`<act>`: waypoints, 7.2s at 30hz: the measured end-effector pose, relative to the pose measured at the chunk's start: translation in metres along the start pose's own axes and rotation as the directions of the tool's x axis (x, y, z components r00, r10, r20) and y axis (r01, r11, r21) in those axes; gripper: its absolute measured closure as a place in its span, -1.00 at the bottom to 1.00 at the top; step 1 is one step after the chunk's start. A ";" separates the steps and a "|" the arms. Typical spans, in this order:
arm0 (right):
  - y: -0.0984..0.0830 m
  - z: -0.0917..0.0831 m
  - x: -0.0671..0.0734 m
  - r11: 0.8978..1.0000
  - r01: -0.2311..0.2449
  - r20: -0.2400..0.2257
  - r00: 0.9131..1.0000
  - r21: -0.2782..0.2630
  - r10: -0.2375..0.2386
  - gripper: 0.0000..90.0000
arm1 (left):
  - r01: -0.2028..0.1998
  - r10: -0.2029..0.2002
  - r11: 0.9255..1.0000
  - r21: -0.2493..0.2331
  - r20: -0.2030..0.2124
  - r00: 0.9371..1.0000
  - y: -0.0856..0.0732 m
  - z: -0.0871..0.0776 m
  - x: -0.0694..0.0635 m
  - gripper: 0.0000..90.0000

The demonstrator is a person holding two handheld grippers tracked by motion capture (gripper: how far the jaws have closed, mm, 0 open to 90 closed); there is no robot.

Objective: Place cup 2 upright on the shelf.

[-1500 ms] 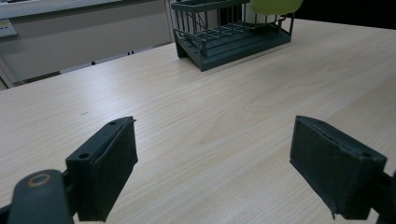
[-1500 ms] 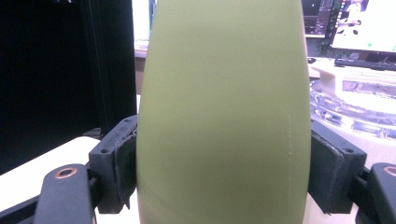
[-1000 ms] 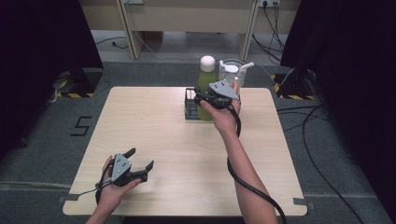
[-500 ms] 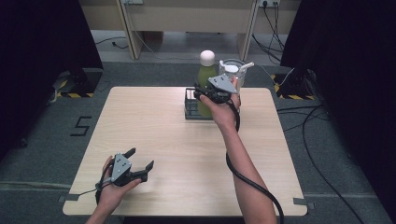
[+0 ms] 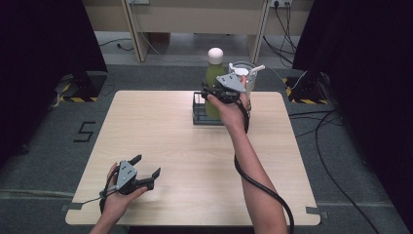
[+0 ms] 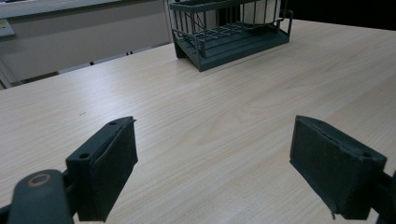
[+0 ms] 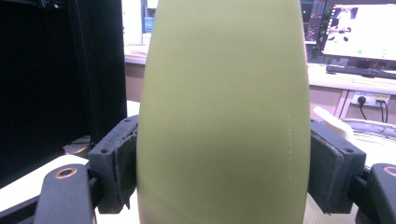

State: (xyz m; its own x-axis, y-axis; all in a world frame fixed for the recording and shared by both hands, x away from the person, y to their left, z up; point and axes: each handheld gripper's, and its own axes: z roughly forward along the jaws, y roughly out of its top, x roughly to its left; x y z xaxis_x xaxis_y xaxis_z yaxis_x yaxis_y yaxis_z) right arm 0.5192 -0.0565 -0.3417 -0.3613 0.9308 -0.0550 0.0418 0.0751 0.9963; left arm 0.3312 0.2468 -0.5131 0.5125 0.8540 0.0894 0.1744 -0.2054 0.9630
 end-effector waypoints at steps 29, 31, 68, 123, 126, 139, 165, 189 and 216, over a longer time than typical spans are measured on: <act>0.010 0.020 -0.001 1.000 0.003 0.021 1.000 0.004 -0.003 -0.48 | 0.001 -0.001 1.000 0.001 0.000 1.000 0.000 0.000 0.000 -0.69; 0.011 0.021 -0.002 1.000 0.005 0.023 1.000 0.003 -0.005 -0.48 | 0.000 0.000 1.000 0.002 0.000 1.000 0.000 0.000 0.000 -0.69; 0.008 0.046 -0.011 0.999 0.000 0.059 0.998 0.035 -0.002 -0.48 | 0.000 0.000 1.000 0.001 0.002 1.000 0.000 0.000 0.000 -0.69; 0.003 0.077 -0.012 0.998 -0.015 0.105 0.994 0.060 0.008 -0.48 | -0.002 0.002 1.000 -0.002 0.010 1.000 0.000 0.000 -0.001 -0.69; 0.003 0.077 -0.012 0.998 -0.013 0.108 0.994 0.059 0.006 -0.48 | -0.004 0.004 1.000 -0.002 0.011 1.000 0.001 0.000 -0.001 -0.69; 0.004 0.077 -0.010 0.998 -0.021 0.109 0.994 0.058 0.014 -0.48 | -0.003 0.003 1.000 -0.002 0.011 1.000 0.000 0.000 -0.001 -0.69; 0.001 0.085 0.007 0.998 -0.013 0.089 0.996 0.067 0.007 -0.48 | -0.003 0.003 1.000 -0.004 0.012 1.000 0.001 -0.001 -0.001 -0.69; -0.016 0.095 0.013 0.994 -0.024 0.090 0.996 0.104 0.014 -0.48 | -0.003 0.003 1.000 -0.006 0.016 1.000 0.001 -0.001 -0.002 -0.69; -0.035 0.101 0.014 0.988 -0.043 0.097 0.995 0.145 0.029 -0.47 | -0.006 0.006 1.000 -0.005 0.019 1.000 0.001 -0.001 -0.002 -0.69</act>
State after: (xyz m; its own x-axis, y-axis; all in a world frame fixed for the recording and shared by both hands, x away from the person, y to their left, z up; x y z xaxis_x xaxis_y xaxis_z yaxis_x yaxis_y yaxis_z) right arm 0.6070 -0.0103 -0.3839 -0.2680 0.9629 -0.0319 0.1921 0.0859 0.9776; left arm 0.3292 0.2452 -0.5120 0.5293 0.8436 0.0904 0.1670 -0.2080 0.9638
